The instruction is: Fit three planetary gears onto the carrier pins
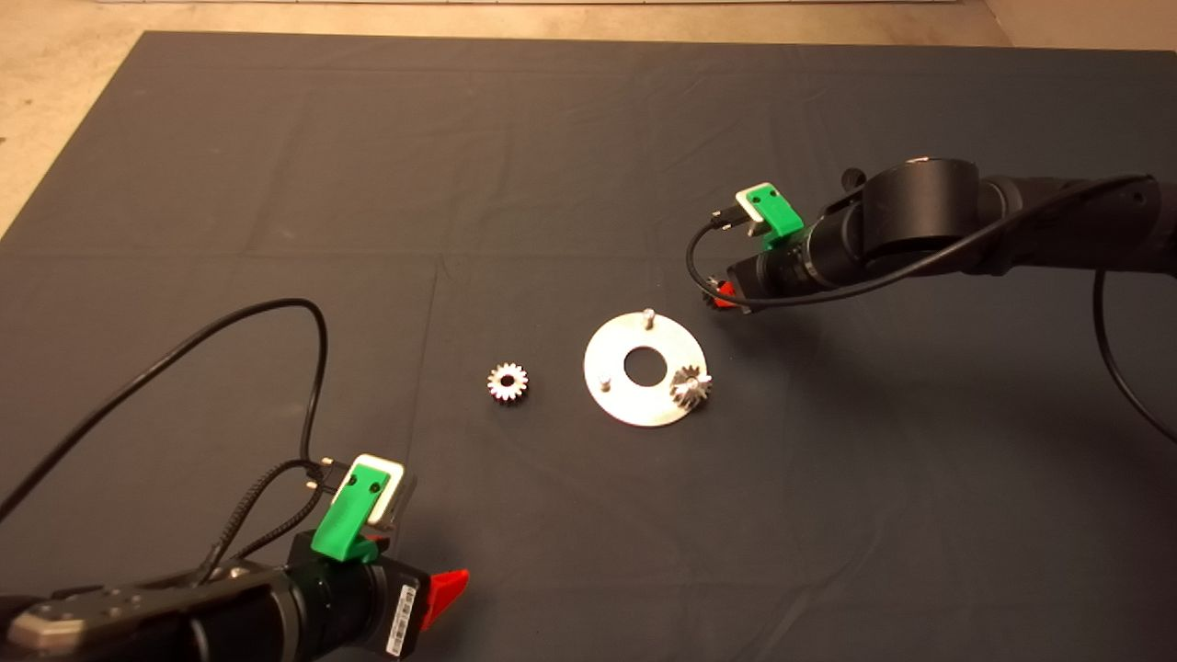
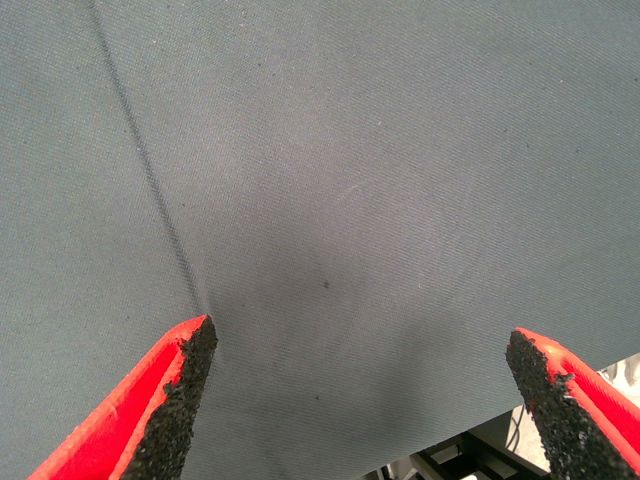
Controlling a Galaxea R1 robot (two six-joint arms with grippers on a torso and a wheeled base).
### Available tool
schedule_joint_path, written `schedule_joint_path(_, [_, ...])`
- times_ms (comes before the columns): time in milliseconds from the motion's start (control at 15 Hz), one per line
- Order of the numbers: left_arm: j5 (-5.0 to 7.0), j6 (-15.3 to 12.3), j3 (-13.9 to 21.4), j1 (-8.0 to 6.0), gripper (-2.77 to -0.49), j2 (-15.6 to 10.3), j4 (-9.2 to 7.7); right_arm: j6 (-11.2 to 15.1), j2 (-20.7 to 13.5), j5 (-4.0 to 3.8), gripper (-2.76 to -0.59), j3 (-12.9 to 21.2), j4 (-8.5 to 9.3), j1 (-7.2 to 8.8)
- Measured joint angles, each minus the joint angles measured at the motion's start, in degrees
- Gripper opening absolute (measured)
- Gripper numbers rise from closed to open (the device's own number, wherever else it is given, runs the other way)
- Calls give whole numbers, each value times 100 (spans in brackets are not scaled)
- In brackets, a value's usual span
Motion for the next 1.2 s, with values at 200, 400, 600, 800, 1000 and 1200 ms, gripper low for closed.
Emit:
schedule_joint_path(200, [0,0,0,0,-120,0,1,-2,16,94,-149,-120,0,-15])
schedule_joint_path(400, [0,0,0,0,-120,0,18,-2,66,137,-149,-169,0,-27])
schedule_joint_path(600, [2,-2,0,0,-120,-2,20,-2,82,168,-149,-169,0,-187])
schedule_joint_path(800, [0,-2,0,0,-120,-2,20,-2,101,273,-149,-169,0,-218])
schedule_joint_path(1000, [0,-1,0,0,-120,-3,23,-2,107,278,-149,-169,0,-221])
schedule_joint_path(1200, [0,-2,0,0,-120,-5,23,-9,107,278,-149,-169,0,-223])
